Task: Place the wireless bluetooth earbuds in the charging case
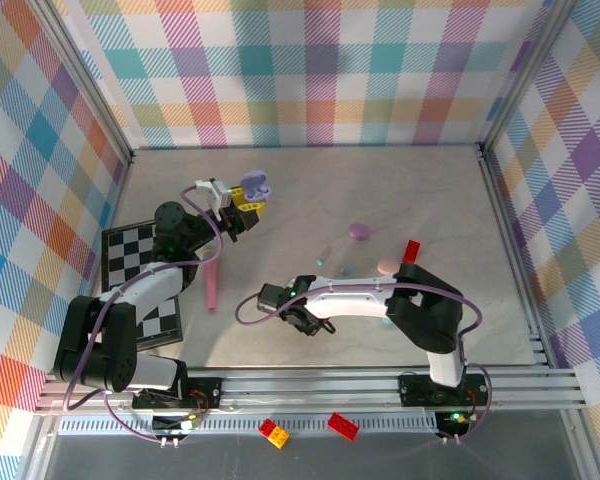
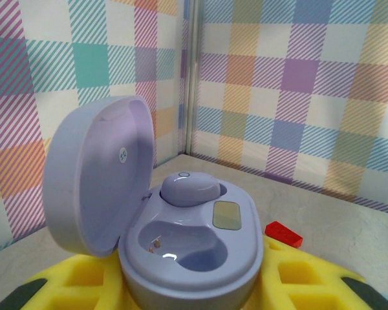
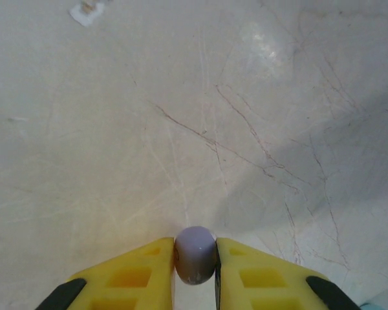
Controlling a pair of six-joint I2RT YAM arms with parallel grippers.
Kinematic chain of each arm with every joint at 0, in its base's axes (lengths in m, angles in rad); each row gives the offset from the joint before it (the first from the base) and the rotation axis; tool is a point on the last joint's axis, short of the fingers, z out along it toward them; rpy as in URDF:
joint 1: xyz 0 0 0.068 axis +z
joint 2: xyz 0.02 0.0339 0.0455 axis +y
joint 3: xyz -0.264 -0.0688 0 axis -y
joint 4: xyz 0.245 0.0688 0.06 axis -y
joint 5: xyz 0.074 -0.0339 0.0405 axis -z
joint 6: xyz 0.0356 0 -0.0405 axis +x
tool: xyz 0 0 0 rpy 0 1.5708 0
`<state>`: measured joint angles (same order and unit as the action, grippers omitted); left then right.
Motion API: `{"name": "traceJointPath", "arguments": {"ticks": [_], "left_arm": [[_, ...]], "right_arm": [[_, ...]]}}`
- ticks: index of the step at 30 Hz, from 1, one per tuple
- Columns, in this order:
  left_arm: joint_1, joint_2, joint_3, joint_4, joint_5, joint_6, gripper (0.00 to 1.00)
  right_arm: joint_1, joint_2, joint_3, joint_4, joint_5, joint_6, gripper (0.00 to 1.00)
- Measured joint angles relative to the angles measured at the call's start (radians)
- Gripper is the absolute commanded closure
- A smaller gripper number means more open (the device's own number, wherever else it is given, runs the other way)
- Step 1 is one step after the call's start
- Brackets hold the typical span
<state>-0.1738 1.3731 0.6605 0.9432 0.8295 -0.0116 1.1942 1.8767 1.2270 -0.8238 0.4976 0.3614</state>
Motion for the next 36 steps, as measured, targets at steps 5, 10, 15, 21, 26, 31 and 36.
{"name": "traceJointPath", "arguments": {"ticks": [5,10,15,21,26,31,36], "left_arm": [[-0.022,0.0,-0.002,-0.001,-0.005,0.006,0.64],[-0.093,0.009,-0.003,-0.004,-0.021,0.044,0.64],[-0.167,0.042,-0.003,-0.026,-0.055,0.087,0.64],[-0.27,0.065,0.014,-0.107,-0.109,0.177,0.64],[-0.348,0.09,0.046,-0.138,-0.144,0.242,0.64],[-0.386,0.118,0.062,-0.148,-0.174,0.281,0.64],[-0.409,0.138,0.064,-0.158,-0.195,0.301,0.64]], "right_arm": [[-0.074,-0.225,-0.106,0.092,-0.075,0.019,0.78],[-0.202,-0.436,-0.165,0.203,-0.224,0.042,0.78],[-0.343,-0.584,-0.176,0.295,-0.411,0.08,0.78],[-0.453,-0.68,-0.176,0.407,-0.606,0.142,0.79],[-0.493,-0.673,-0.151,0.465,-0.692,0.174,0.79],[-0.505,-0.653,-0.098,0.495,-0.727,0.178,0.79],[-0.513,-0.63,-0.062,0.499,-0.744,0.177,0.79]]}}
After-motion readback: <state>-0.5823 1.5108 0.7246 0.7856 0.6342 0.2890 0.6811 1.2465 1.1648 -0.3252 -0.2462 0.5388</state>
